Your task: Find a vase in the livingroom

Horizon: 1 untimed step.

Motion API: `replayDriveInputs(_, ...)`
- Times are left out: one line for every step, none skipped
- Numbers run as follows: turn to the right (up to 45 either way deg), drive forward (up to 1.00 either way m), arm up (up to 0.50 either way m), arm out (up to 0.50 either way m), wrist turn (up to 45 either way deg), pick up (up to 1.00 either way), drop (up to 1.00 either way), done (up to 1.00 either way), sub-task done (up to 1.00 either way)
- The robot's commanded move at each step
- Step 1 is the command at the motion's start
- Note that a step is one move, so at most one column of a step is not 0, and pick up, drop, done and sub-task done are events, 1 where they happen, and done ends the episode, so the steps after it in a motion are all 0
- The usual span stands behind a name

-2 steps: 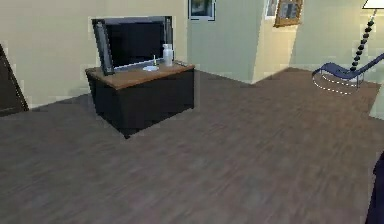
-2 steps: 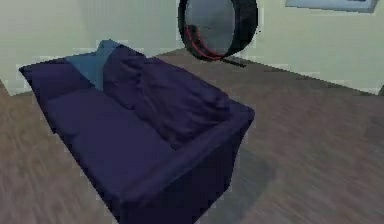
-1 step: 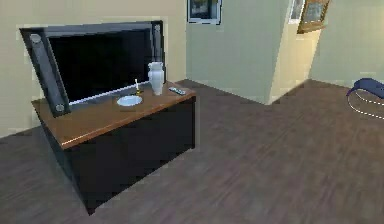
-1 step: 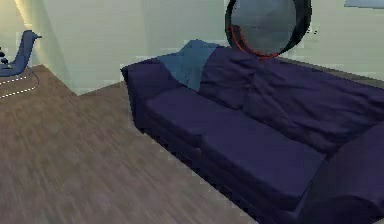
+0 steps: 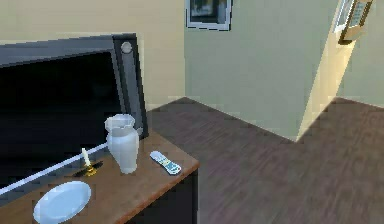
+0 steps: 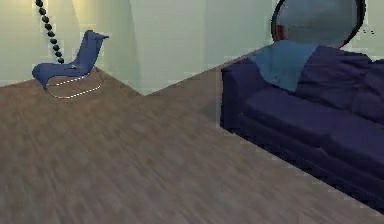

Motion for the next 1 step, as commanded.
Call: replayDriveInputs(-3.0,0.0,0.0,0.0,0.0,0.0,0.0,0.0,0.0)
